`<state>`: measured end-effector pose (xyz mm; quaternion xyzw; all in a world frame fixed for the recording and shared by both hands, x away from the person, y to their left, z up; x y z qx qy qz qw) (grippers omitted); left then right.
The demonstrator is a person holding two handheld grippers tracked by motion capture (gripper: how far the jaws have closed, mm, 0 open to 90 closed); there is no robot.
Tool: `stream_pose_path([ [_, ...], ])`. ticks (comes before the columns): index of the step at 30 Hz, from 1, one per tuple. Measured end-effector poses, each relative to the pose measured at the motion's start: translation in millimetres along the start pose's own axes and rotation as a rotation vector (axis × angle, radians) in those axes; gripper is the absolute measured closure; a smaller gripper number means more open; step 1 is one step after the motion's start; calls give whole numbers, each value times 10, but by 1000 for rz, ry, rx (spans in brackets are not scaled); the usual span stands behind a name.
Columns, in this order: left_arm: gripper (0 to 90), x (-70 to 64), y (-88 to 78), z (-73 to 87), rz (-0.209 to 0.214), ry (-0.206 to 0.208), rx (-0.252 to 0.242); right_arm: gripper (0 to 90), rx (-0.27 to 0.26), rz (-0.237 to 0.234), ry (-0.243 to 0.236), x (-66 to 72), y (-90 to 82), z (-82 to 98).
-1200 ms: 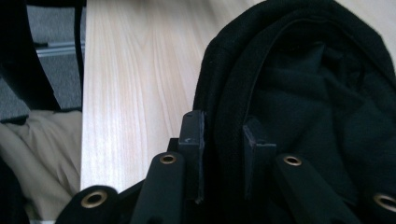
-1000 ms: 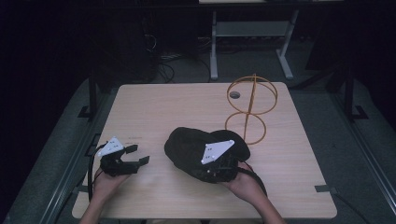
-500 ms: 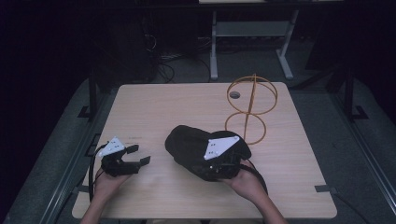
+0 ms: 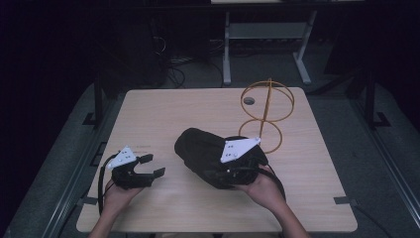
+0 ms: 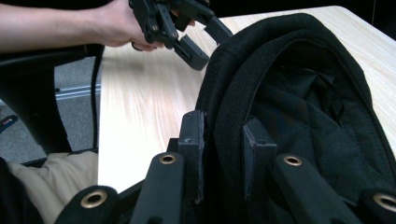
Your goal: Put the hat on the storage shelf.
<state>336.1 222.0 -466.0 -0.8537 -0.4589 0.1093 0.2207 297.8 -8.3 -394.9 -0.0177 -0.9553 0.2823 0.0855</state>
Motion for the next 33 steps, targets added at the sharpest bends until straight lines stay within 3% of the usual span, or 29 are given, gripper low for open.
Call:
stream_pose_path([
  [8, 232, -166, 6, -129, 31, 26, -25, 732, -20, -5, -9, 27, -97, -114],
  [15, 225, -346, -37, -362, 67, 46, -81, 731, -31, -7, -29, 75, -190, -207],
  [22, 228, -406, -28, -581, 79, 88, -112, 731, -48, -35, -53, 186, -280, -273],
  [27, 263, -483, 33, -672, 129, 80, -122, 733, -63, -48, -75, 269, -357, -307],
  [28, 268, -503, 47, -679, 161, 64, -117, 734, -70, -55, -76, 290, -372, -315],
  [29, 312, -518, 61, -683, 198, 45, -115, 734, -74, -58, -84, 304, -388, -321],
  [32, 412, -514, 105, -693, 226, 23, -111, 737, -81, -80, -84, 349, -413, -327],
  [33, 472, -539, 118, -708, 262, 4, -113, 737, -77, -79, -88, 354, -416, -324],
])
Point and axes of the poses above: each handheld gripper's, and its own axes: y roughly forward along the jaws, z roughly out of its underside, x roughly to its left, the point moved 8 cm from there along y, roughly forward along the jaws, and after that the axes turned 15 degrees about -z, right-handed, at the moved point
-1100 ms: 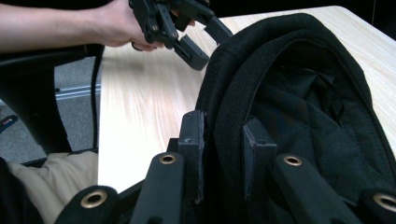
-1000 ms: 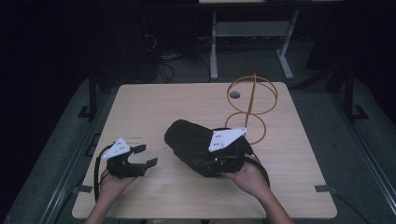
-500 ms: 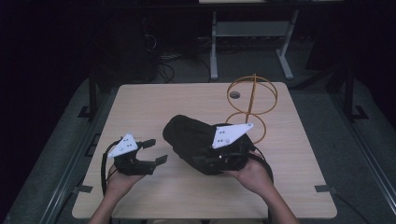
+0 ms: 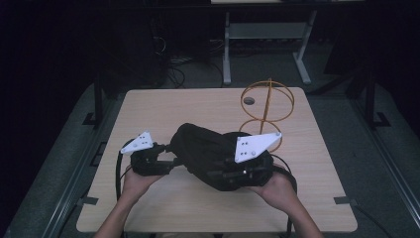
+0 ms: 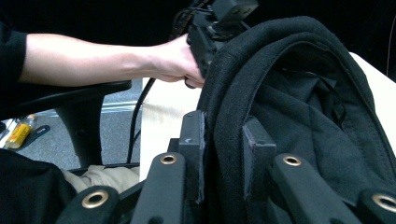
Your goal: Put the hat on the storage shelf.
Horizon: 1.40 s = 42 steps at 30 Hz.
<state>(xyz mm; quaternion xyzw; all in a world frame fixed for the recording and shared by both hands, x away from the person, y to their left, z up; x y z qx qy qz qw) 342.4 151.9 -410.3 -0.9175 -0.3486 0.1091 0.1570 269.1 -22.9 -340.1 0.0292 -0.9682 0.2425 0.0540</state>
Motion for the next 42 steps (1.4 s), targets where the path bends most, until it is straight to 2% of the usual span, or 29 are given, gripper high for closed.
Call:
stream_pose_path([
  [2, 575, -30, 17, -25, 9, 14, -7, 737, 3, 1, 2, -2, -5, 8],
  [5, 709, -50, 29, -54, -2, 26, -4, 739, -3, 0, 9, -15, -18, 21],
  [6, 752, -53, 27, -91, 0, 29, -12, 739, -20, -8, 13, -26, -35, 31],
  [8, 812, -60, 22, -122, -1, 32, -14, 740, -40, -16, 22, -28, -54, 38],
  [11, 850, -82, 2, -160, -14, 51, -14, 739, -57, -18, 28, -37, -79, 63],
  [15, 861, -101, -46, -227, -20, 79, -5, 736, -92, -29, 48, -44, -116, 108],
  [20, 867, -110, -120, -373, -19, 89, -19, 729, -147, -45, 76, -71, -174, 156],
  [24, 867, -121, -153, -486, -26, 119, -6, 723, -170, -49, 87, -90, -215, 177],
  [29, 867, -127, -182, -602, -25, 129, -5, 696, -197, -47, 100, -115, -264, 192],
  [32, 868, -155, -240, -745, -8, 114, -32, 659, -192, -28, 100, -135, -283, 211],
  [36, 869, -214, -282, -910, 11, 121, -40, 567, -173, 6, 114, -181, -278, 266],
  [38, 868, -263, -284, -961, 8, 154, -24, 492, -184, 17, 126, -207, -287, 297],
  [40, 869, -282, -275, -982, -11, 196, 2, 455, -203, 21, 144, -227, -325, 332],
  [42, 869, -279, -275, -997, -17, 205, 10, 413, -204, 40, 150, -251, -368, 391],
])
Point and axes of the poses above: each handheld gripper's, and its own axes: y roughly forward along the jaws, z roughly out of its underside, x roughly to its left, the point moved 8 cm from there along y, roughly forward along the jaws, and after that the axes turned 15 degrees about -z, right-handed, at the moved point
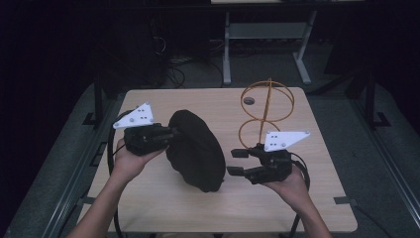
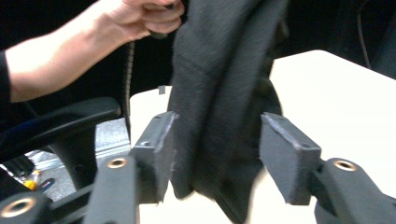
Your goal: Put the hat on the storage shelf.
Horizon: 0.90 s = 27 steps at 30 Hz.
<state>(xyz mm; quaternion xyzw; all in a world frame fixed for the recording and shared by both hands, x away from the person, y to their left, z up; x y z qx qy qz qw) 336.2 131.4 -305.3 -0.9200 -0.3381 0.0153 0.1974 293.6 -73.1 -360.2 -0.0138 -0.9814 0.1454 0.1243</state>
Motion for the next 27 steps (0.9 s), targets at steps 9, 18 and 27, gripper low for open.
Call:
stream_pose_path([
  [9, 871, 93, 3, -28, -7, -13, 9, 376, -5, 154, 67, -171, -395, 392],
  [18, 870, 77, 148, -114, 32, -17, 43, 356, 6, 297, 157, -369, -843, 816],
  [27, 870, 103, 241, -286, 33, -4, 49, 353, 8, 381, 186, -458, -1143, 1026],
])
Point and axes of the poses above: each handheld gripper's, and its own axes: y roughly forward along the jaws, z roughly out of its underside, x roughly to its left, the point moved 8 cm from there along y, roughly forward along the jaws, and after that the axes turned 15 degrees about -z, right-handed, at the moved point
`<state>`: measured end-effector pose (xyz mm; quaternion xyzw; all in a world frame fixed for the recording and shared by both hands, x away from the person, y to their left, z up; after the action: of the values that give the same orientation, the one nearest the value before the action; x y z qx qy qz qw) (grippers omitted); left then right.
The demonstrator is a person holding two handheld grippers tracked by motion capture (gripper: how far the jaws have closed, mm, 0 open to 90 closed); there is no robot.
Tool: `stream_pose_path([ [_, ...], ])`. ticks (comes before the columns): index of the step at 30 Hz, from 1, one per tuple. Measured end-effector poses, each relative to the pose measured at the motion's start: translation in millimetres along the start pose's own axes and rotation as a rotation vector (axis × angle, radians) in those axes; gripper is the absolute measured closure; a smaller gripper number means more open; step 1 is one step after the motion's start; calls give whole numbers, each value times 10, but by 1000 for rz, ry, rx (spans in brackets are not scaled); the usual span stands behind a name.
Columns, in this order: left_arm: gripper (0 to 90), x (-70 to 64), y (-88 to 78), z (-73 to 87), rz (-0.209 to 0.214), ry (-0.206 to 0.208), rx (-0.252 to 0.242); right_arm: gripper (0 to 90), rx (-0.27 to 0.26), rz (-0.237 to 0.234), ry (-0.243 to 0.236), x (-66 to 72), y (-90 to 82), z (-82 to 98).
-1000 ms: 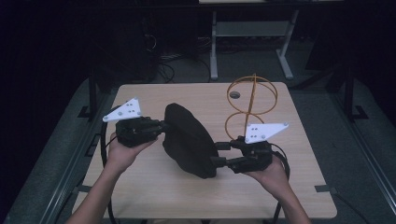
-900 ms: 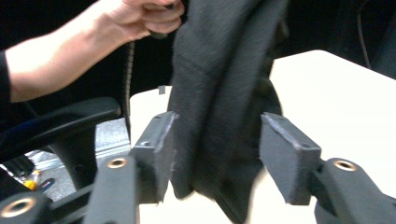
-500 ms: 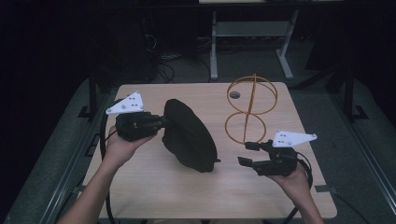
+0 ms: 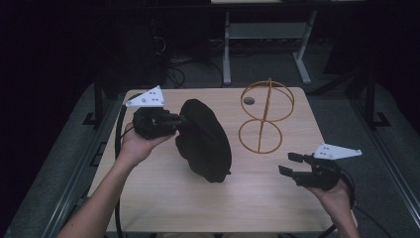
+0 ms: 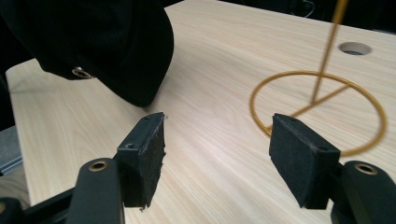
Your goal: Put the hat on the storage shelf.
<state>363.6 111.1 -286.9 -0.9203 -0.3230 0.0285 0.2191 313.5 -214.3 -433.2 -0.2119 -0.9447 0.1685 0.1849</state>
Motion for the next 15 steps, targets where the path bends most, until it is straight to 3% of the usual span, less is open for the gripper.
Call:
stream_pose_path([
  [6, 870, 36, 93, -177, 17, -9, -8, 350, -12, 41, 15, -87, -85, 59],
  [15, 870, 53, 343, -492, 35, 22, 3, 351, -10, 111, 30, -217, -191, 178],
])
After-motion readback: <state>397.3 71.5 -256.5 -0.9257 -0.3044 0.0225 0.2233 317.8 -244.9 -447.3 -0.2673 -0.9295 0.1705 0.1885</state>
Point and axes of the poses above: each handheld gripper's, and its own axes: y roughly forward along the jaws, z roughly out of its underside, x roughly to its left, the point moved 8 cm from there along y, roughly forward along the jaws, and after that the axes turned 15 degrees about -z, right-handed, at the moved point
